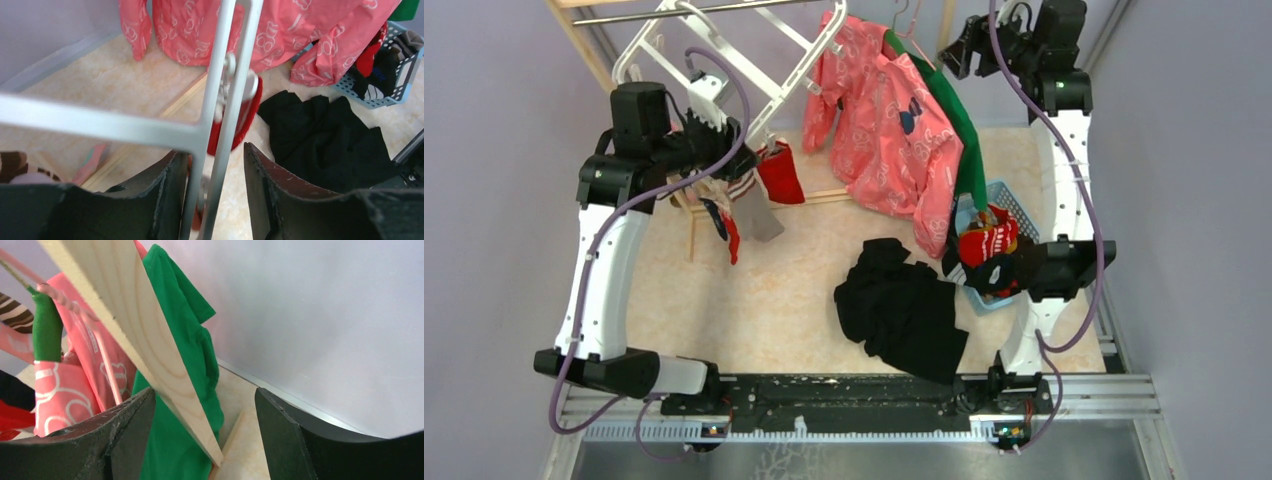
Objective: Remove the socks clipped to the hanger
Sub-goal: Adjust the hanger on the clothesline.
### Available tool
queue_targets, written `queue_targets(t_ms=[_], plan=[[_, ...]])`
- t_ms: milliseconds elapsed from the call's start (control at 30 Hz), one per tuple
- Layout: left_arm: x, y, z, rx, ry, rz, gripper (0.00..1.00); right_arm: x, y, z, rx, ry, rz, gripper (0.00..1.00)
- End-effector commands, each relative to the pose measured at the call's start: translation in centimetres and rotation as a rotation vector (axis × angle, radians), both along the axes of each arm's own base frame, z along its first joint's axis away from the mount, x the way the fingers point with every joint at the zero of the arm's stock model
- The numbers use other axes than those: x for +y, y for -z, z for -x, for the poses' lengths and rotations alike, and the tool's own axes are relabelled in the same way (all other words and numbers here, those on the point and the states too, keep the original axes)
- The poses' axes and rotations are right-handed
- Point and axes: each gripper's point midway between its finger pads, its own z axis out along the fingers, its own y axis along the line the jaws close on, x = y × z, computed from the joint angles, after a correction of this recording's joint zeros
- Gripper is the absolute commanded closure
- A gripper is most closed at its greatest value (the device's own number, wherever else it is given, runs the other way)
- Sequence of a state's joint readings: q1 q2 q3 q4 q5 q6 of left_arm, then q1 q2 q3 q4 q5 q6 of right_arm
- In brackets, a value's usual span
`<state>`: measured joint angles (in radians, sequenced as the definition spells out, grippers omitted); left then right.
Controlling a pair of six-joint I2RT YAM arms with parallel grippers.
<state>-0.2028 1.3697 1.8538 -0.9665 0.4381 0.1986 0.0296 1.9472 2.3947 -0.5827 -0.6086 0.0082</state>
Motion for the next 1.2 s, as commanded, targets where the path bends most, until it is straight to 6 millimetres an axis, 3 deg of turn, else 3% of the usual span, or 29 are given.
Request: queue_targets(t_ms=[0, 200, 300, 500, 667, 867, 967, 1167], plan=[[-2.4, -2.8, -0.4, -0.093, 0.063, 0.148, 0.47, -2.4, -6.6, 4.4, -0.184, 0.092, 0.045, 0.27], [-3.5, -3.6, -1.3, -0.153, 0.056, 0.256, 0.45, -2.4, -6.4, 7.7, -0.178, 0.083, 0.067, 0.25], [-4.0, -3.4, -1.5, -0.155, 0.051, 0.305, 0.47, -1.5, -6.8, 10.2, -0.191, 0.03, 0.064, 0.25], [-5.7, -4.1, -2.0, -0.171, 0.066, 0.411, 0.48, 5.1, -4.9, 14.9, -0.225, -0.21, 0.12, 0.25], [-7.7, -4.5, -2.3, -0.156, 0.13, 0.477, 0.46, 10.7, -2.4, 17.3, -0.21, -0.393, 0.129, 0.25], [-9.4, -5.1, -1.9, -0.149, 0.195, 0.537, 0.42, 15.7, 3.0, 17.3, -0.107, -0.509, 0.124, 0.25], [-10.2, -4.9, -1.3, -0.132, 0.247, 0.557, 0.35, 17.5, 5.2, 17.2, -0.078, -0.537, 0.1, 0.25], [-10.9, -5.1, 0.0, -0.116, 0.32, 0.598, 0.26, 20.7, 7.6, 18.5, -0.096, -0.604, 0.068, 0.25]])
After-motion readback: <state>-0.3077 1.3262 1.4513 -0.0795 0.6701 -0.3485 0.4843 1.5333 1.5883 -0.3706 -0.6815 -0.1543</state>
